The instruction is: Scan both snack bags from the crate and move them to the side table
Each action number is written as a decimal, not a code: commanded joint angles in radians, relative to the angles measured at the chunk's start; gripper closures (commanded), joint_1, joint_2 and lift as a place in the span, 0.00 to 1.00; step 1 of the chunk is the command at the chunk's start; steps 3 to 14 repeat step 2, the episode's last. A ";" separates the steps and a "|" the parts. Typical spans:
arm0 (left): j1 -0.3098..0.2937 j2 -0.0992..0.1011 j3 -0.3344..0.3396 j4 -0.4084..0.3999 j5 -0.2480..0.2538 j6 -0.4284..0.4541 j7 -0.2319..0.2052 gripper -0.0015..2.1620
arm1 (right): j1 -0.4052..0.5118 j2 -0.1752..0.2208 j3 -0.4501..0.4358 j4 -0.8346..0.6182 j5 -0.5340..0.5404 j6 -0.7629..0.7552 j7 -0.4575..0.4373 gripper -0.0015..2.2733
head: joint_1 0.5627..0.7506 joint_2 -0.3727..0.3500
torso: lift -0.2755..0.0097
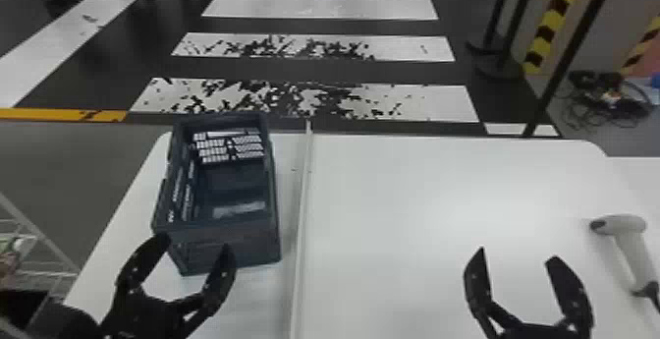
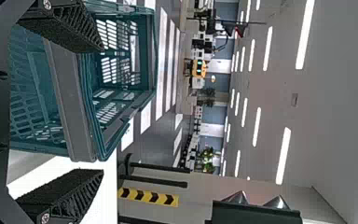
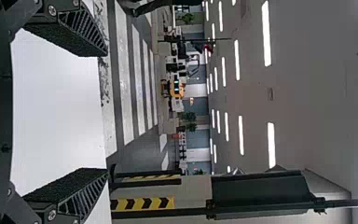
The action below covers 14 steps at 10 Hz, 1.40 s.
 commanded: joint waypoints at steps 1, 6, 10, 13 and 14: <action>0.000 0.000 0.000 0.001 0.000 0.001 0.000 0.04 | 0.000 0.000 0.001 0.000 0.000 0.000 0.001 0.05 | 0.70 0.56 | 0.62; 0.000 0.000 0.000 0.001 0.000 0.001 0.000 0.04 | 0.000 0.000 0.001 0.000 0.000 0.000 -0.001 0.05 | 0.70 0.56 | 0.62; 0.000 0.000 0.000 0.001 0.000 0.001 0.000 0.04 | 0.000 0.000 0.001 0.000 0.000 0.000 -0.001 0.05 | 0.70 0.56 | 0.62; 0.000 0.000 0.000 0.001 0.000 0.001 0.000 0.04 | 0.000 0.000 0.001 0.000 0.000 0.000 -0.001 0.05 | 0.70 0.56 | 0.62; 0.000 0.000 0.000 0.001 0.000 0.001 0.000 0.04 | 0.000 0.000 0.001 0.000 0.000 0.000 -0.001 0.05 | 0.70 0.56 | 0.62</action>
